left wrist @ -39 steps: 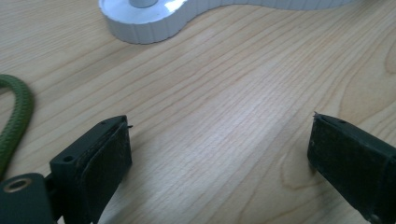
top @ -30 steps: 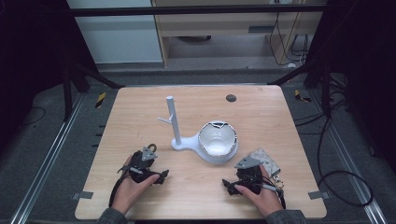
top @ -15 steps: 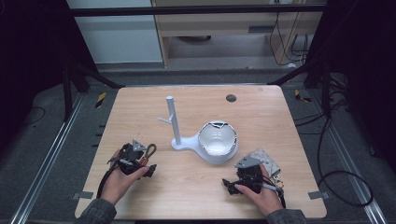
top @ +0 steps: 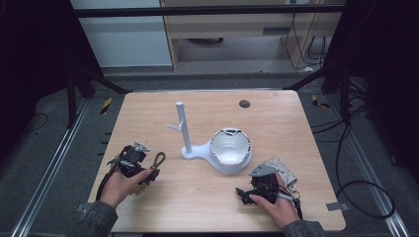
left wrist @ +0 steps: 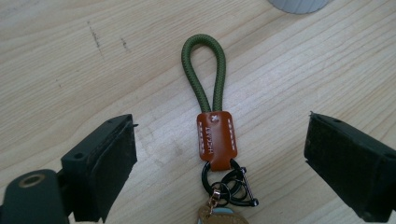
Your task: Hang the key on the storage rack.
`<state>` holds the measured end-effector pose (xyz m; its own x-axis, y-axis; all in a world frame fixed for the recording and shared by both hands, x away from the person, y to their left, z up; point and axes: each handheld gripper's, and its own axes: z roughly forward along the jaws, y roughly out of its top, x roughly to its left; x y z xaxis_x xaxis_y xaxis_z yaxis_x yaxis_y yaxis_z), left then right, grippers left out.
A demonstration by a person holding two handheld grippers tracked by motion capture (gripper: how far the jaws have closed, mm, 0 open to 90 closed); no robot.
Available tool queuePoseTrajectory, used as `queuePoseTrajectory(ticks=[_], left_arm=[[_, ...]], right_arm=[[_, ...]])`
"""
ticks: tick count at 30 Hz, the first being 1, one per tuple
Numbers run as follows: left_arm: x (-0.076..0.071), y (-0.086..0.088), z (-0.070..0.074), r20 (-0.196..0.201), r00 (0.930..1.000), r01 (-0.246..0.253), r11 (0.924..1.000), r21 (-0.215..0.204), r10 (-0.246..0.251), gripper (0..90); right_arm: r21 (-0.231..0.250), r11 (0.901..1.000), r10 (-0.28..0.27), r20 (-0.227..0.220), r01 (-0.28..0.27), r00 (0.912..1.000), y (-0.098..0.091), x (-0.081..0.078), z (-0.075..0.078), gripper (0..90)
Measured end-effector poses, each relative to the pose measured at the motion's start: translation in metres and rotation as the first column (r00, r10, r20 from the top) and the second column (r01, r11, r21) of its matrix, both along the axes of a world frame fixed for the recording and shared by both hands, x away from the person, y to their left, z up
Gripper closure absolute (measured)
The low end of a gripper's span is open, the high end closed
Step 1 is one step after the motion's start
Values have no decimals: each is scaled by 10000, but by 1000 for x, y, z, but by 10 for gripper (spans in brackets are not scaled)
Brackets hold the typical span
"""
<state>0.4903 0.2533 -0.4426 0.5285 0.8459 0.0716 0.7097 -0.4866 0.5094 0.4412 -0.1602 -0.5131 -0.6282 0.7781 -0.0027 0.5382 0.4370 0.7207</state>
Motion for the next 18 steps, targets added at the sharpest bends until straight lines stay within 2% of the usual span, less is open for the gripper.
queuePoseTrajectory(ticks=[3, 6, 9, 10, 11, 15, 18], left_arm=[[4, -2, 1, -216, 9997, 113, 9996, 274, -107, 115], [9, -4, 3, -638, 9978, 180, 9994, 305, -160, 130], [10, -5, 3, -833, 9963, 226, 9989, 417, -191, 140], [10, -7, 4, -1057, 9934, 516, 9971, 568, -454, 136], [9, -8, 4, -1099, 9923, 638, 9960, 621, -567, 139], [9, -7, 4, -1202, 9914, 612, 9957, 694, -526, 150], [13, -6, -1, -1580, 9867, 501, 9956, 789, -372, 156]], right_arm=[[4, 10000, -10, 3, 10, 10000, 0, 0, 0, 2], [-4, 10000, -24, 7, 24, 10000, 0, 0, 0, 2], [-24, 10000, -27, 45, 27, 10000, -1, 0, 0, 3], [-26, 10000, -58, 54, 58, 10000, -1, -1, 0, 4], [-29, 10000, -55, 41, 55, 10000, -1, -1, 0, 4], [-4, 10000, -58, 12, 58, 10000, -1, -2, 0, 4], [-20, 10000, -45, 18, 45, 10000, -1, -2, 0, 4]])
